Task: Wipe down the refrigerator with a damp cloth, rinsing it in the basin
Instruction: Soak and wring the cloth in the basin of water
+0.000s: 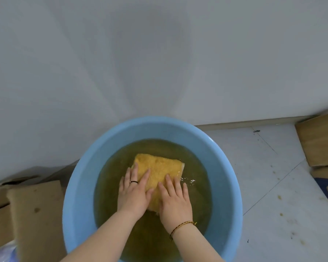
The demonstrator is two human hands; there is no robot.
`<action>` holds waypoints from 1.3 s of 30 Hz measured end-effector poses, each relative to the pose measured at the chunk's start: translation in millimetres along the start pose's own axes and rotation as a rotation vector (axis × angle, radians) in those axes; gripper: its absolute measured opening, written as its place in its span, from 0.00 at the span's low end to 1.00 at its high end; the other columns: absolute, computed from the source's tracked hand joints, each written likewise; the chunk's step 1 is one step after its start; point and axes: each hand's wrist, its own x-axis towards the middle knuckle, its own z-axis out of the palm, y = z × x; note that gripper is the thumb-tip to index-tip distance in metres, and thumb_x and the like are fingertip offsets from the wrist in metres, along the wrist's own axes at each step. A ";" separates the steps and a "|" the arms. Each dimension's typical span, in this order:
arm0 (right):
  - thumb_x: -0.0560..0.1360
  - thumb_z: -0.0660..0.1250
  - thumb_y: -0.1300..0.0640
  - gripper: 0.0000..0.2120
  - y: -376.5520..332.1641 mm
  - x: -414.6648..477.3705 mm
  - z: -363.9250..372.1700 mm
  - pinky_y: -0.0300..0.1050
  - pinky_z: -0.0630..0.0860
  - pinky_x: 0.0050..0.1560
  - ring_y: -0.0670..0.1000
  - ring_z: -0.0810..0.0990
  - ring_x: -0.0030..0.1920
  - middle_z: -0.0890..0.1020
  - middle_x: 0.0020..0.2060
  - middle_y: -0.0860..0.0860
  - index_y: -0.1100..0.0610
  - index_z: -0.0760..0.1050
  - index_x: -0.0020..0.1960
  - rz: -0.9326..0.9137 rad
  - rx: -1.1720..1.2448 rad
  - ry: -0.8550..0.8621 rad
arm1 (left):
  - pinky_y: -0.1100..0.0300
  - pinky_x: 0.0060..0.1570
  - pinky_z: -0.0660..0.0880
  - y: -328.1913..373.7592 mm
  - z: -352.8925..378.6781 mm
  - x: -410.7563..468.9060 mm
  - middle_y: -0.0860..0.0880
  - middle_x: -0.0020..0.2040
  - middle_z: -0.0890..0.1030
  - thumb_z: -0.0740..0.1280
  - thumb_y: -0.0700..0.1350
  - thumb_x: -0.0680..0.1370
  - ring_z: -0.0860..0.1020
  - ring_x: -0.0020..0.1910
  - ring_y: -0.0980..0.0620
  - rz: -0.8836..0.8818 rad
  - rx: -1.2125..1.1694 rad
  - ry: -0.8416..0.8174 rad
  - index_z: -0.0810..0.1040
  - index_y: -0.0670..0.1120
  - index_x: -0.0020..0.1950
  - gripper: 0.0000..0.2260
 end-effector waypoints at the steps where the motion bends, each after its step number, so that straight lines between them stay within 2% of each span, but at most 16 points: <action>1: 0.81 0.49 0.51 0.26 -0.5 2.5 2.2 0.51 0.30 0.65 0.56 0.39 0.75 0.42 0.75 0.53 0.53 0.45 0.76 0.009 -0.010 -0.059 | 0.51 0.71 0.39 -3.4 1.6 1.4 0.48 0.75 0.36 0.49 0.56 0.80 0.37 0.74 0.47 0.000 0.035 -0.028 0.43 0.56 0.74 0.25; 3: 0.81 0.48 0.51 0.25 -1.3 5.8 6.0 0.53 0.32 0.69 0.55 0.40 0.75 0.43 0.75 0.53 0.53 0.46 0.76 0.026 -0.032 -0.095 | 0.50 0.71 0.38 -8.7 3.3 4.7 0.49 0.75 0.37 0.49 0.57 0.80 0.37 0.74 0.47 0.013 0.086 -0.077 0.45 0.56 0.75 0.25; 5: 0.80 0.52 0.52 0.23 -2.6 8.3 9.1 0.54 0.39 0.73 0.55 0.46 0.75 0.53 0.75 0.52 0.55 0.57 0.73 0.066 0.095 -0.026 | 0.50 0.71 0.41 -11.1 2.9 6.9 0.49 0.76 0.40 0.52 0.57 0.79 0.40 0.74 0.47 -0.004 0.002 -0.078 0.52 0.55 0.74 0.24; 7: 0.79 0.55 0.53 0.20 -1.0 9.2 8.9 0.49 0.46 0.74 0.52 0.53 0.74 0.60 0.73 0.51 0.55 0.64 0.70 0.200 0.293 0.145 | 0.52 0.71 0.52 -9.8 -1.1 8.1 0.49 0.76 0.45 0.58 0.53 0.78 0.49 0.74 0.46 -0.126 -0.320 0.005 0.59 0.52 0.72 0.23; 10: 0.77 0.60 0.55 0.23 0.5 14.7 3.4 0.46 0.57 0.71 0.52 0.60 0.71 0.62 0.71 0.52 0.56 0.60 0.71 0.509 0.661 0.240 | 0.51 0.66 0.62 -9.3 -12.7 14.4 0.44 0.75 0.54 0.63 0.48 0.77 0.61 0.71 0.43 -0.367 -0.816 0.090 0.56 0.46 0.73 0.27; 13: 0.75 0.64 0.59 0.28 1.3 27.9 -4.2 0.51 0.65 0.67 0.58 0.68 0.66 0.67 0.67 0.58 0.61 0.57 0.71 0.767 1.095 0.109 | 0.46 0.64 0.65 -14.4 -21.0 24.7 0.41 0.71 0.63 0.65 0.49 0.76 0.65 0.68 0.40 -0.541 -1.010 -0.062 0.53 0.44 0.74 0.32; 15: 0.75 0.64 0.59 0.25 3.9 34.3 -11.2 0.52 0.67 0.65 0.60 0.70 0.64 0.70 0.64 0.60 0.64 0.61 0.69 0.874 1.222 -0.012 | 0.46 0.60 0.69 -18.3 -25.8 30.2 0.40 0.66 0.69 0.66 0.49 0.75 0.70 0.63 0.39 -0.576 -1.137 -0.165 0.60 0.42 0.72 0.29; 19: 0.76 0.61 0.64 0.12 0.3 27.2 -28.5 0.50 0.72 0.54 0.60 0.75 0.52 0.78 0.49 0.60 0.64 0.74 0.59 0.816 1.382 -0.037 | 0.47 0.59 0.70 -19.8 -33.9 27.1 0.41 0.62 0.73 0.66 0.47 0.75 0.72 0.59 0.40 -0.540 -1.229 -0.268 0.67 0.42 0.68 0.23; 22: 0.77 0.58 0.64 0.08 -10.6 15.6 -42.9 0.40 0.71 0.38 0.50 0.73 0.40 0.77 0.40 0.53 0.58 0.76 0.47 0.661 1.404 0.154 | 0.48 0.60 0.70 -14.6 -47.8 10.0 0.44 0.62 0.74 0.63 0.48 0.77 0.72 0.59 0.43 -0.450 -1.271 -0.218 0.68 0.46 0.68 0.20; 25: 0.79 0.57 0.60 0.09 -23.3 1.7 -58.0 0.36 0.73 0.45 0.41 0.73 0.43 0.77 0.42 0.46 0.50 0.73 0.52 0.367 1.272 0.292 | 0.51 0.55 0.74 1.1 -69.5 -17.4 0.47 0.56 0.79 0.59 0.53 0.77 0.77 0.55 0.47 -0.238 -1.370 -0.253 0.74 0.48 0.61 0.16; 28: 0.78 0.58 0.60 0.11 -32.2 -8.5 -62.6 0.35 0.72 0.47 0.41 0.72 0.42 0.72 0.41 0.42 0.49 0.75 0.56 0.114 0.975 0.461 | 0.51 0.56 0.74 22.9 -87.1 -34.5 0.49 0.53 0.80 0.63 0.57 0.69 0.77 0.54 0.50 -0.077 -1.432 -0.220 0.73 0.50 0.58 0.20; 30: 0.77 0.58 0.60 0.10 -37.6 -14.4 -66.7 0.41 0.74 0.44 0.46 0.73 0.40 0.73 0.39 0.41 0.54 0.78 0.52 -0.030 0.770 0.586 | 0.51 0.57 0.73 34.0 -94.0 -36.3 0.49 0.54 0.79 0.68 0.54 0.67 0.77 0.54 0.50 -0.110 -1.494 -0.119 0.70 0.49 0.61 0.24; 32: 0.71 0.56 0.59 0.13 -37.9 -18.8 -67.5 0.41 0.74 0.41 0.49 0.75 0.39 0.77 0.39 0.46 0.53 0.76 0.52 -0.147 0.529 0.697 | 0.51 0.55 0.73 39.9 -100.8 -34.4 0.46 0.54 0.79 0.68 0.47 0.73 0.77 0.53 0.48 -0.212 -1.622 -0.016 0.70 0.46 0.62 0.19; 35: 0.67 0.58 0.52 0.22 -36.2 -28.9 -62.6 0.39 0.68 0.54 0.48 0.70 0.49 0.73 0.50 0.47 0.51 0.67 0.61 -0.125 0.433 0.809 | 0.51 0.52 0.74 42.6 -111.1 -33.9 0.44 0.54 0.79 0.60 0.47 0.78 0.78 0.53 0.45 -0.234 -1.789 -0.041 0.71 0.46 0.61 0.12; 37: 0.66 0.61 0.45 0.32 -31.8 -32.2 -61.3 0.47 0.64 0.66 0.50 0.65 0.61 0.69 0.62 0.49 0.54 0.61 0.67 0.040 0.572 0.834 | 0.53 0.49 0.75 42.7 -116.8 -35.9 0.46 0.53 0.80 0.56 0.49 0.79 0.78 0.52 0.48 -0.162 -1.821 -0.090 0.73 0.48 0.58 0.12; 39: 0.67 0.65 0.44 0.41 -28.2 -33.9 -67.1 0.53 0.54 0.70 0.49 0.57 0.69 0.62 0.69 0.50 0.50 0.49 0.73 0.115 0.604 0.710 | 0.57 0.46 0.74 43.8 -121.3 -39.9 0.48 0.51 0.81 0.54 0.50 0.80 0.79 0.50 0.52 -0.096 -1.808 -0.120 0.74 0.49 0.55 0.12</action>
